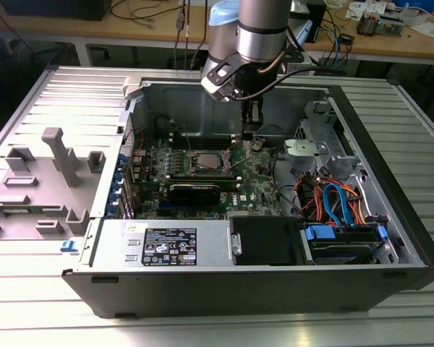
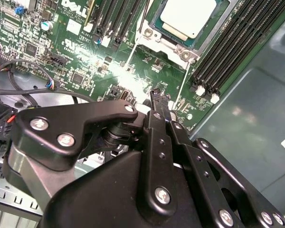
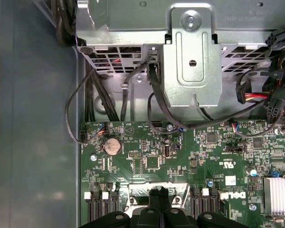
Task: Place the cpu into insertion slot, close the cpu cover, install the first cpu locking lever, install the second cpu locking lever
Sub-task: 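Close the cpu cover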
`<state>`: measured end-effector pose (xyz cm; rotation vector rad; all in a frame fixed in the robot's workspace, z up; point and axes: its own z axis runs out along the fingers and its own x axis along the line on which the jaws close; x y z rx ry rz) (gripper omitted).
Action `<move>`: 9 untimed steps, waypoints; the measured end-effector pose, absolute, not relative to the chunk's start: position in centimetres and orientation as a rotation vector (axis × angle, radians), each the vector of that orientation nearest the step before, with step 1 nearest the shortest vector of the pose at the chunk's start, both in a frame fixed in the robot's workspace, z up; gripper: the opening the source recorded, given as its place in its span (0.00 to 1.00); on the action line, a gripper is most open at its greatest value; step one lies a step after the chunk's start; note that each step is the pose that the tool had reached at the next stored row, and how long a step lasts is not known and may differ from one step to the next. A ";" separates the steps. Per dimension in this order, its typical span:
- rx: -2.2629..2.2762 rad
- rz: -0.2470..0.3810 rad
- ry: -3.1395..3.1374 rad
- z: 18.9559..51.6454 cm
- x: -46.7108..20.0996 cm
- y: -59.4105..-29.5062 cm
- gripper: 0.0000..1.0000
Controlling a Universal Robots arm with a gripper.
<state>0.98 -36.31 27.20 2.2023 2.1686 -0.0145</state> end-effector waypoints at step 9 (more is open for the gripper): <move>2.202 -0.014 2.169 27.2 1.4 -36.3 0.11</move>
